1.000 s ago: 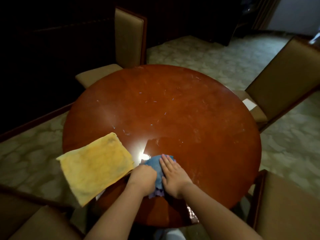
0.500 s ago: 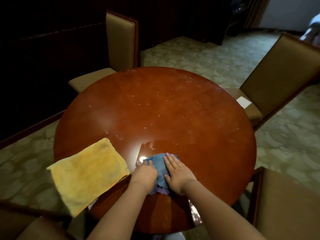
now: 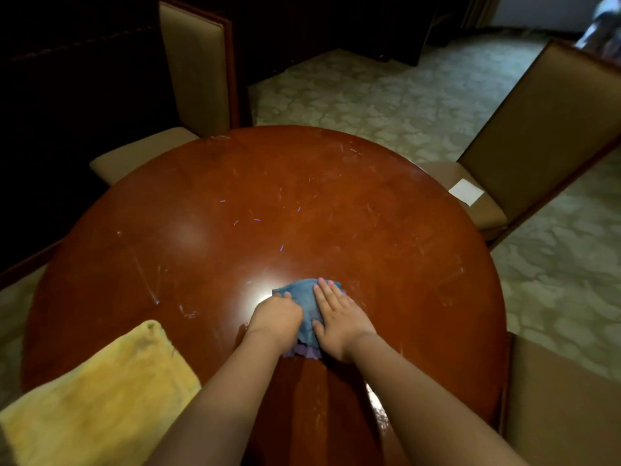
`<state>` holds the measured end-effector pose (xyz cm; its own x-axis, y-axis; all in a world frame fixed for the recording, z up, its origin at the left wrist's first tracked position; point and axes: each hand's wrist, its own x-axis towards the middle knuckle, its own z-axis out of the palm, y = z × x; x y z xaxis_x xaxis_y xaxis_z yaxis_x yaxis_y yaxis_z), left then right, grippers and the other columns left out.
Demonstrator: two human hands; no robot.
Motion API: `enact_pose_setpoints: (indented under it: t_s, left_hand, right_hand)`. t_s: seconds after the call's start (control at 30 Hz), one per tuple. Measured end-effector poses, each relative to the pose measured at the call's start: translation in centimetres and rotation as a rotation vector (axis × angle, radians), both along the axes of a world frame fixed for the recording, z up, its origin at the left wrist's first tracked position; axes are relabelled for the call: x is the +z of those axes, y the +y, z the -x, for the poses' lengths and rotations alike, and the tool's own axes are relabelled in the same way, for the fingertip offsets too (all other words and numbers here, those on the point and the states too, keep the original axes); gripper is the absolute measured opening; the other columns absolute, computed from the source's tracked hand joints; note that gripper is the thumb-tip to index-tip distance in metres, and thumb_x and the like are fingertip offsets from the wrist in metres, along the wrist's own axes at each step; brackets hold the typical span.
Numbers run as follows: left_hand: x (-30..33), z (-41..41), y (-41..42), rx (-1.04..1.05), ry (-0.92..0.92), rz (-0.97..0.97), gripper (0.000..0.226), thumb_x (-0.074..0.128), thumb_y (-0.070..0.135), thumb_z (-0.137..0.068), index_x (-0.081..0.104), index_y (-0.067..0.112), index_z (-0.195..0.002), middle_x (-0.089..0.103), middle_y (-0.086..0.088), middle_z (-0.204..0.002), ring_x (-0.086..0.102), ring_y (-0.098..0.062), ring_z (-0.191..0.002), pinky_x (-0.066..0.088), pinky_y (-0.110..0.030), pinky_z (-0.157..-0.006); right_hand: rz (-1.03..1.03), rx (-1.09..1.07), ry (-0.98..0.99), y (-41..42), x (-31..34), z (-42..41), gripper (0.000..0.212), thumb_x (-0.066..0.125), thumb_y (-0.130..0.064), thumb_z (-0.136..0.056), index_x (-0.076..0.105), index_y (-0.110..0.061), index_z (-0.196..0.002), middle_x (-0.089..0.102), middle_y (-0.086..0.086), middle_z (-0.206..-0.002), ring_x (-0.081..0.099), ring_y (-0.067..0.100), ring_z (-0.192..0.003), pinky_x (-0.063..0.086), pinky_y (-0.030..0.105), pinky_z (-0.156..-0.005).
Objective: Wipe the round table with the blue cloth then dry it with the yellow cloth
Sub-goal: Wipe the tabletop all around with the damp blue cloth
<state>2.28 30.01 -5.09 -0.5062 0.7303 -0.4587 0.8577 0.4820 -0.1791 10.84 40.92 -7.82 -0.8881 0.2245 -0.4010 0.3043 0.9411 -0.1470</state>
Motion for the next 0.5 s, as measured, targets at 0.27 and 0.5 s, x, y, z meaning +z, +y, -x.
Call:
enact_pose_setpoints:
  t_s: [0.27, 0.5]
  left_hand:
    - [0.1, -5.5, -4.6, -0.061, -0.026, -0.037, 0.055, 0.049, 0.017, -0.094, 0.032, 0.003, -0.144, 0.032, -0.012, -0.15, 0.034, -0.025, -0.135, 0.039, -0.035, -0.102]
    - [1.0, -11.2, -6.7, -0.135, 0.005, 0.008, 0.065, 0.056, 0.021, -0.093, 0.025, 0.004, -0.148, 0.025, -0.015, -0.154, 0.03, -0.028, -0.137, 0.038, -0.035, -0.104]
  right_hand:
    - [0.034, -0.032, 0.027, -4.2, 0.4, -6.7, 0.075, 0.008, -0.052, -0.093, -0.013, -0.007, -0.149, -0.026, 0.003, -0.151, -0.017, 0.018, -0.145, -0.011, 0.028, -0.113]
    - [0.047, -0.084, 0.054, -6.9, 0.4, -12.5, 0.106, -0.016, -0.059, -0.057, -0.012, -0.007, -0.149, -0.032, 0.0, -0.138, -0.02, 0.017, -0.143, -0.015, 0.026, -0.107]
